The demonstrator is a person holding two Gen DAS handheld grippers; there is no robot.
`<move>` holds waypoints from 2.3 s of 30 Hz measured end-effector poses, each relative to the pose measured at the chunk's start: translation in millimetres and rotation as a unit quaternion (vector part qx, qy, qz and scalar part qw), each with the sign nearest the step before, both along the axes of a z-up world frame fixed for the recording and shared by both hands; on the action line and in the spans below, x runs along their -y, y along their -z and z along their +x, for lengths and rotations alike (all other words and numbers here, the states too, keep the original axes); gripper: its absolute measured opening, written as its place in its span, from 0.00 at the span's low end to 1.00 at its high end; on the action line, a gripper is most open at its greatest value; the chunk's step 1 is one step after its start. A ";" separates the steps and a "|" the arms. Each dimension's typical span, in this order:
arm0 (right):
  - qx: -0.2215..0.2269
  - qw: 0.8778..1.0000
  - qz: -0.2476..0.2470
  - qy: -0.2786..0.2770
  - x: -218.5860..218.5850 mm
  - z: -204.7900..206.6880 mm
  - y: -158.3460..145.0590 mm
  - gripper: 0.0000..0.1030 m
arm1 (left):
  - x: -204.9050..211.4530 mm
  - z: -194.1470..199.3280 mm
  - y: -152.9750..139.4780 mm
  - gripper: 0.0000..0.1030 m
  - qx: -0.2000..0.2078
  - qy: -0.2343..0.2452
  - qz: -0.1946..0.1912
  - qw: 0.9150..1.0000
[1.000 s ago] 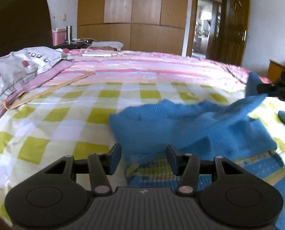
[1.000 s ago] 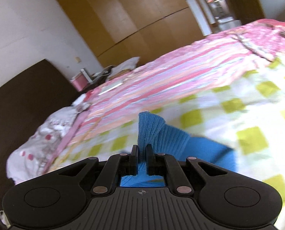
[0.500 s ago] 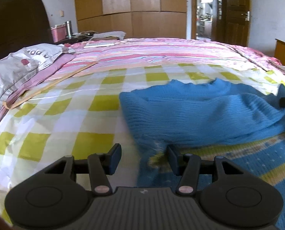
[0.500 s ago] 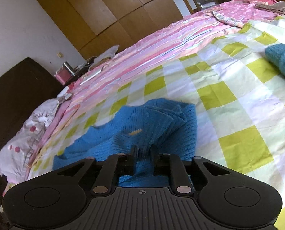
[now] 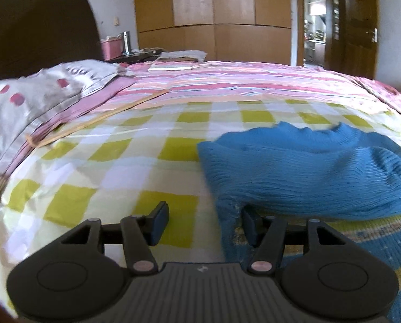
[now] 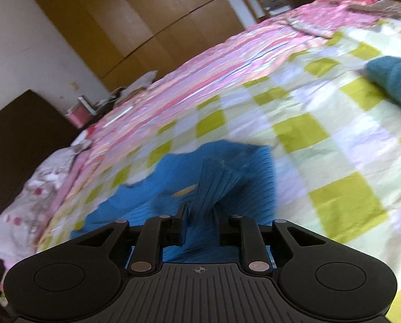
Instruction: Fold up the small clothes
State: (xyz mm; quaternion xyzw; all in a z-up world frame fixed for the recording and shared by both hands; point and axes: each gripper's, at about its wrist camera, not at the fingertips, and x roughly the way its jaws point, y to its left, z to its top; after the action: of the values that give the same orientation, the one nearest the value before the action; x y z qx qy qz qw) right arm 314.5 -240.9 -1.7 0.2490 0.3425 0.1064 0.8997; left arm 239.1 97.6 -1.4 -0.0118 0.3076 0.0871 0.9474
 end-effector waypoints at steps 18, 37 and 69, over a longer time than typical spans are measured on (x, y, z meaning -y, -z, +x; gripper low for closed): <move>0.001 1.000 -0.030 0.006 7.6 -8.9 0.0 0.17 | -7.9 -26.6 -14.9 0.64 -0.011 0.031 -0.022 0.999; -0.007 0.996 -0.083 0.024 13.1 -13.4 4.0 0.17 | -8.4 -30.5 -9.4 0.64 -0.025 0.030 -0.012 0.999; 0.008 1.000 -0.018 0.003 30.4 -75.7 7.3 0.17 | 119.8 -21.8 -41.3 0.65 0.044 0.224 0.056 0.972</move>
State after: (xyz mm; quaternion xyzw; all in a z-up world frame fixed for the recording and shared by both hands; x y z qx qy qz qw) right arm 238.8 -271.3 -9.0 0.2325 0.3361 0.0992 0.9073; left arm 217.2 -22.2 40.0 0.1068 0.2547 -0.1103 0.9548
